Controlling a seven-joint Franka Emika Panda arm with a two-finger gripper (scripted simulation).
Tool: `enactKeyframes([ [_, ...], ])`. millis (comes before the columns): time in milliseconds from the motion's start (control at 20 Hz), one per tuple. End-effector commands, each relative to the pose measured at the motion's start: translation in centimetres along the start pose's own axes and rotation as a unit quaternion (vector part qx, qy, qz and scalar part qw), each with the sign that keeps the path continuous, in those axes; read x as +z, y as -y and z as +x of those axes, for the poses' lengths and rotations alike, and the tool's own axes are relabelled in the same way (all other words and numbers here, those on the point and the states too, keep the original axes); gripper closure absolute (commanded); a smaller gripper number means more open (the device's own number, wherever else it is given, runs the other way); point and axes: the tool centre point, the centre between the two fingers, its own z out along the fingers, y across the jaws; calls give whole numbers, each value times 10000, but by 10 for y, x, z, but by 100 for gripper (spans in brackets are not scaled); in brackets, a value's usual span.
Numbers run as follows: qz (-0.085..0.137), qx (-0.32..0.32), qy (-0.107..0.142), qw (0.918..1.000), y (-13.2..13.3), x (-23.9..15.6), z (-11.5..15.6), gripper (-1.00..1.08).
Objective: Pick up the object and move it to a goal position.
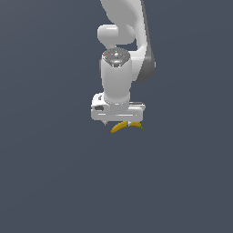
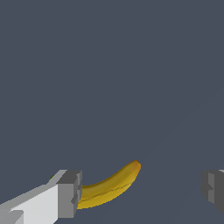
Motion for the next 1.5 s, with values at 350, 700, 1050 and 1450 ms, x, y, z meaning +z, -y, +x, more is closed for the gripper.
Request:
enactKeyframes([
  [350,-102,235,37,9997,-34,4,-1,-92],
  [700,-126,296,46,9995,-42,5,-1,-92],
  [1050,-117,550,48,9984,-37,10,-4,-92],
  [1450,-94,1176,54,9930,-25,23,-12,-92],
])
